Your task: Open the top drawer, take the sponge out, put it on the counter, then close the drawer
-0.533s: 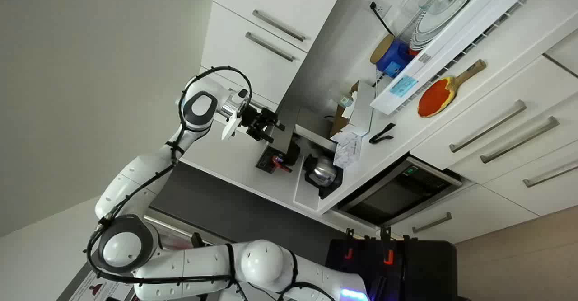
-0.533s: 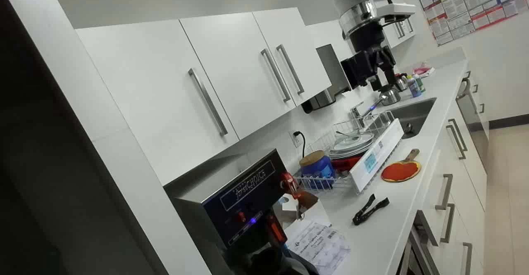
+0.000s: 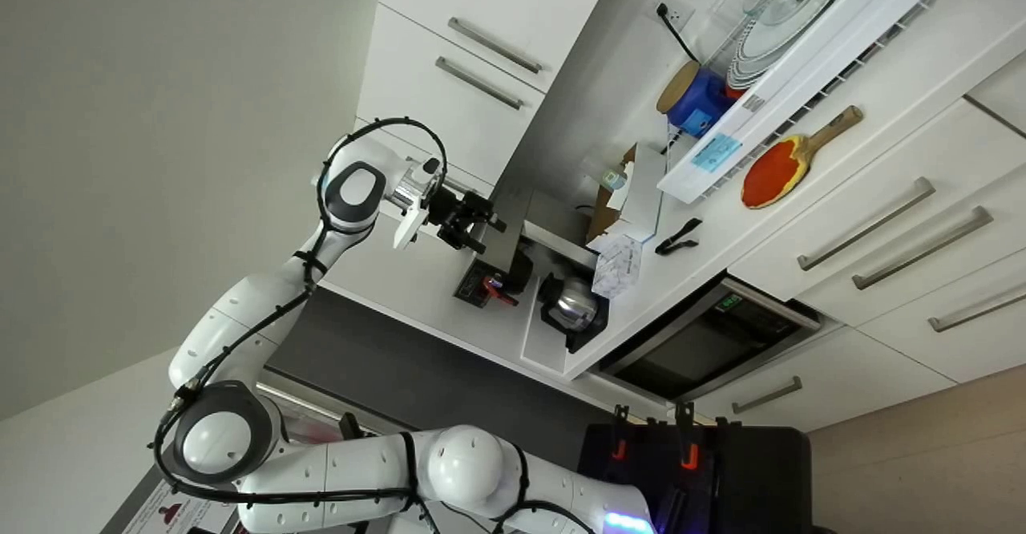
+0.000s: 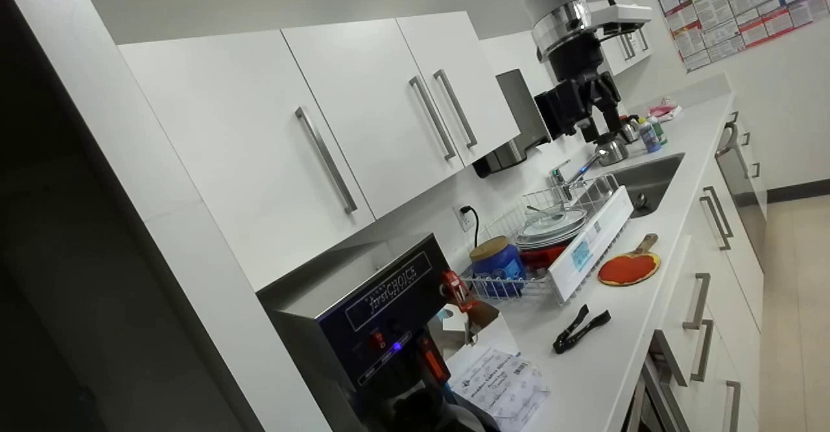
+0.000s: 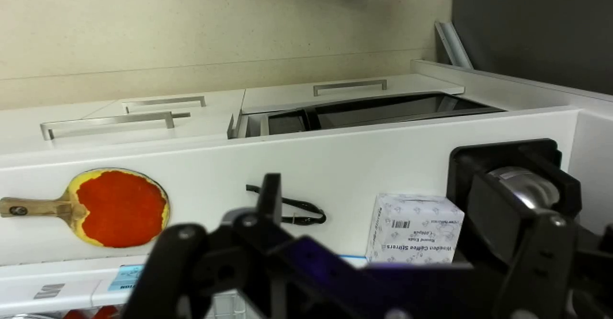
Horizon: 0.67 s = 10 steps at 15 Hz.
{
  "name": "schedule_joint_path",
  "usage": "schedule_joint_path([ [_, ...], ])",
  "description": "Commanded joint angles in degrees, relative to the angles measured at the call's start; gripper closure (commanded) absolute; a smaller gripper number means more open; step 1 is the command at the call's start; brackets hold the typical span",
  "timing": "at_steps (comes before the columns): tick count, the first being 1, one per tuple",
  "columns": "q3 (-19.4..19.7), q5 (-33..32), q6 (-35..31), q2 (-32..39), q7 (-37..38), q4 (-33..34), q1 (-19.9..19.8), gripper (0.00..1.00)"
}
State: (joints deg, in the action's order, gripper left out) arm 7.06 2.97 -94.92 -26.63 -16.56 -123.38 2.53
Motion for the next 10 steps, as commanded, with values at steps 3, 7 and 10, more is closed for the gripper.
schedule_joint_path([
  [3, -0.6, 0.3, 0.1, 0.1, -0.2, 0.1, -0.7, 0.00],
  [7, 3.9, 2.6, -3.3, 3.9, -0.7, 3.4, -3.5, 0.00],
  [10, 8.9, 5.1, -6.2, 9.0, -3.0, 5.9, -5.9, 0.00],
])
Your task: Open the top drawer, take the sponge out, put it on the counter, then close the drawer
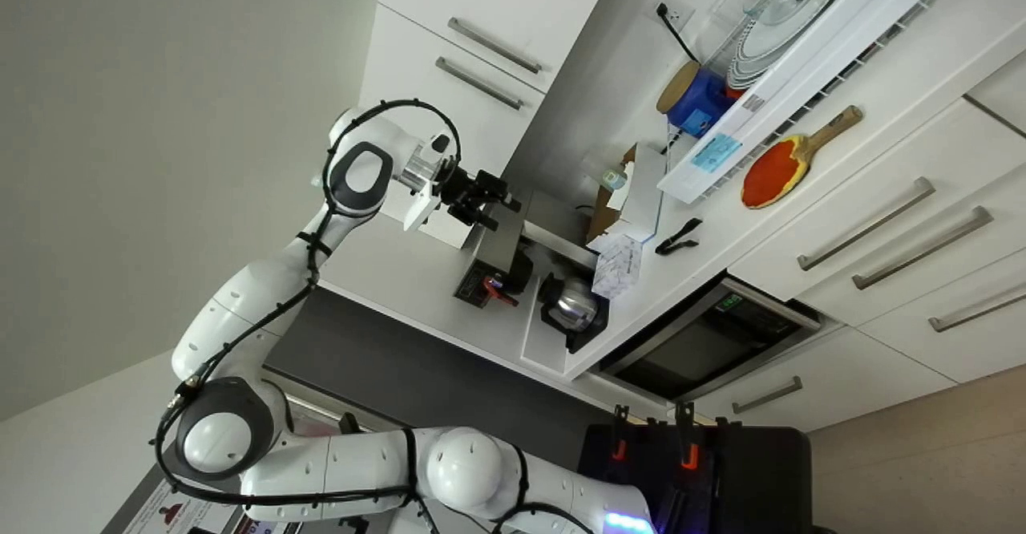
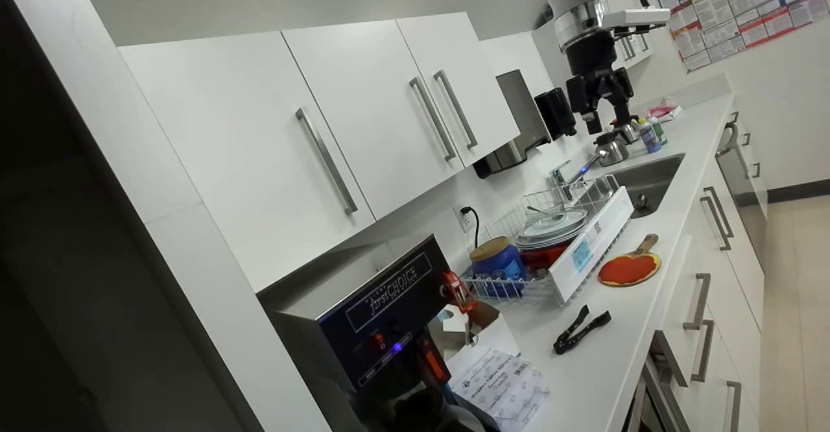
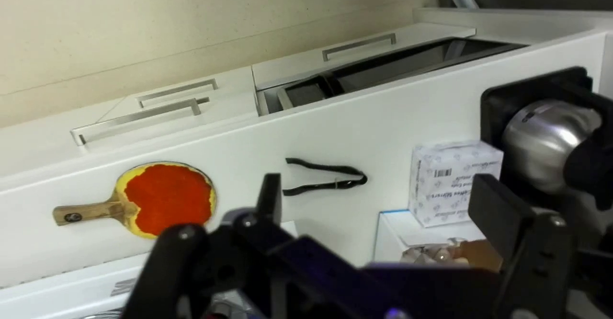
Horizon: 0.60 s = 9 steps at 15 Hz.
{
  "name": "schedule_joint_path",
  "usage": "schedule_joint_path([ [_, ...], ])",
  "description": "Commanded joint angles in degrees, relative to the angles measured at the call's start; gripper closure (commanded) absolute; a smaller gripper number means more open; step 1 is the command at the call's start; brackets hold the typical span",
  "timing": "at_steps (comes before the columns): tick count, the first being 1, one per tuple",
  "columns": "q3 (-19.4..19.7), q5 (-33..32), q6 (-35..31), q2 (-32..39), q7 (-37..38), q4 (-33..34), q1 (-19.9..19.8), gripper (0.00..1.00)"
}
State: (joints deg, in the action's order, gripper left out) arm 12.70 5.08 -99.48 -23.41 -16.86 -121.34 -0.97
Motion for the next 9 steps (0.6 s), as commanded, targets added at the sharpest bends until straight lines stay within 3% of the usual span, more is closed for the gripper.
schedule_joint_path([
  [1, 5.2, 4.7, -2.8, 8.0, -4.6, 4.5, -3.1, 0.00],
  [5, 10.2, 14.0, -7.7, 16.1, -13.6, 5.4, -5.9, 0.00],
  [9, 11.5, 26.4, -13.2, 23.2, -24.4, 3.8, -10.6, 0.00],
])
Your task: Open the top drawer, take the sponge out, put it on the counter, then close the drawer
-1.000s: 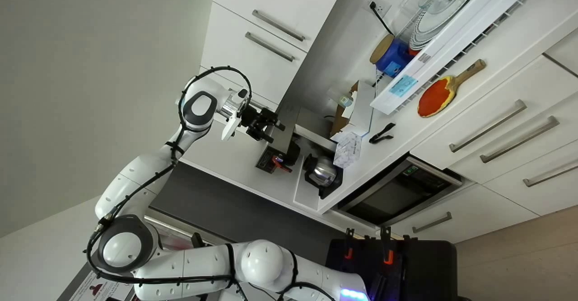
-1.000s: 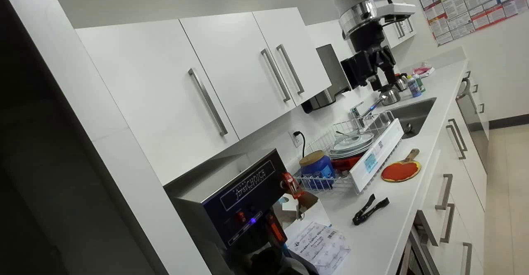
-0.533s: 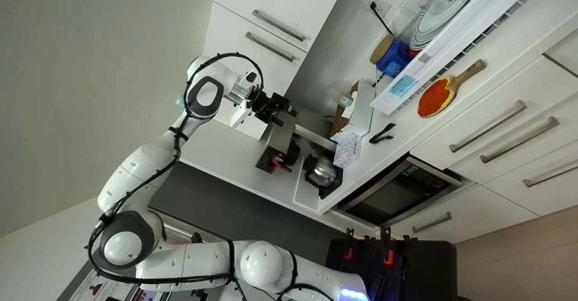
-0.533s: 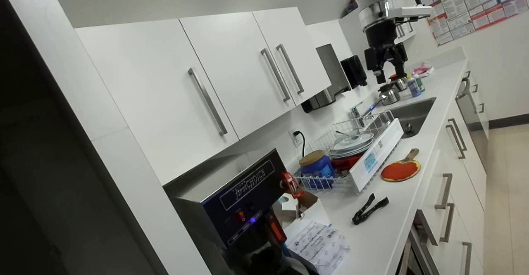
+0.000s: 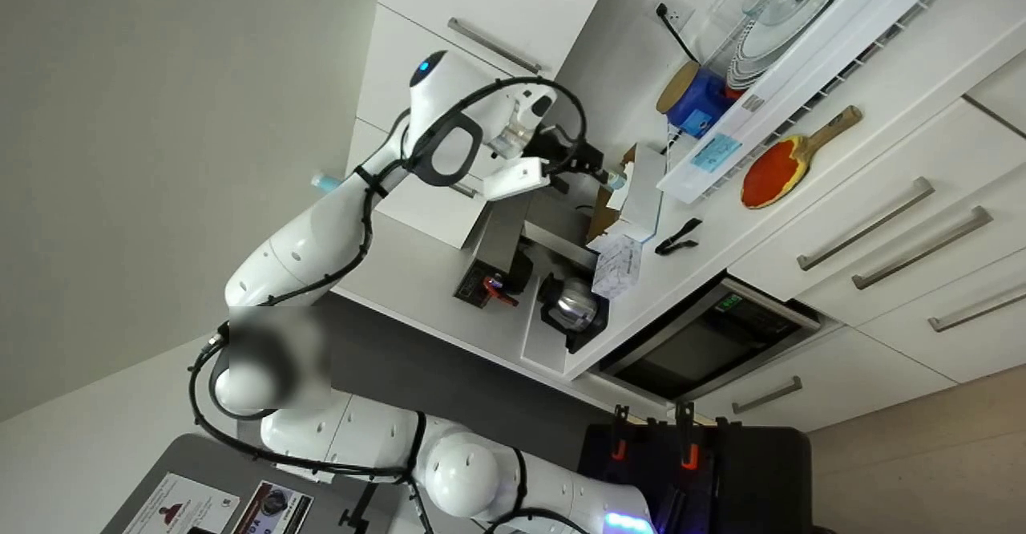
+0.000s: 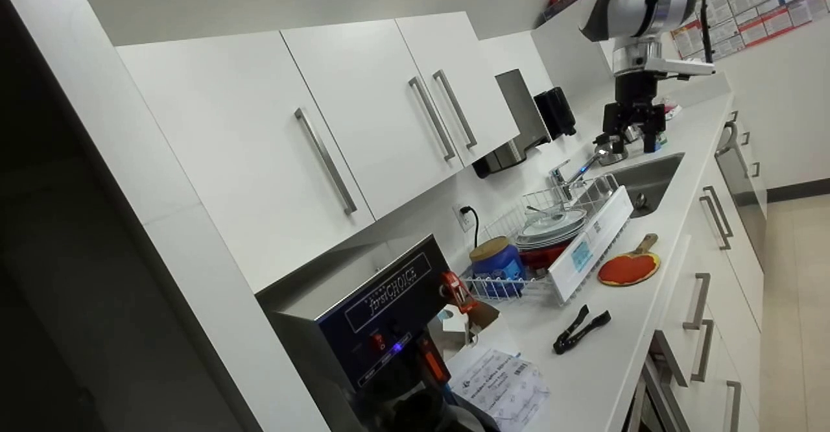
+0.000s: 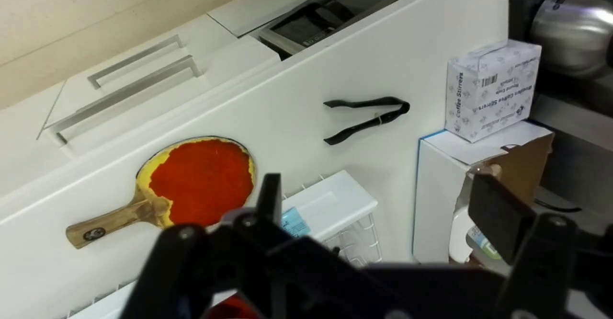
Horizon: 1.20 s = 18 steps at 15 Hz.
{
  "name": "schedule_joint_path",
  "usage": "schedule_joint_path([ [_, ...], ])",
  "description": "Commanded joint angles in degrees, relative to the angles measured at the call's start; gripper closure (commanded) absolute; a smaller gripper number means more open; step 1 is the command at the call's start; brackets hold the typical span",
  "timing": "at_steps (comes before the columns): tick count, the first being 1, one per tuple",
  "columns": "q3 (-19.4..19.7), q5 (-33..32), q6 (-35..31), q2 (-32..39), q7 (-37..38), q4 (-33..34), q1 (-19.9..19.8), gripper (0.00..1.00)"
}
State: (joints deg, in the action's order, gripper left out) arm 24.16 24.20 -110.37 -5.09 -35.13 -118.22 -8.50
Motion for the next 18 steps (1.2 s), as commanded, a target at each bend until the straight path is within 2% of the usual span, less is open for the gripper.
schedule_joint_path([
  [1, -0.2, 9.9, -2.7, 6.4, -8.2, 0.5, -4.6, 0.00],
  [4, -0.9, 16.4, -3.1, 11.2, -13.6, -0.1, -9.3, 0.00],
  [6, -1.3, 17.7, -2.9, 13.5, -15.2, -0.3, -11.6, 0.00],
  [7, -2.0, 15.6, -2.1, 12.3, -13.6, 0.0, -11.5, 0.00],
  [9, -2.1, 16.3, -2.1, 14.1, -14.7, -0.1, -12.9, 0.00],
  [13, -2.5, 16.4, -2.1, 14.4, -14.9, 0.1, -13.0, 0.00],
  [15, -2.9, 20.8, 0.5, 17.2, -16.2, 2.2, -14.7, 0.00],
  [18, -3.4, 31.9, 3.9, 23.0, -19.1, 4.7, -18.6, 0.00],
])
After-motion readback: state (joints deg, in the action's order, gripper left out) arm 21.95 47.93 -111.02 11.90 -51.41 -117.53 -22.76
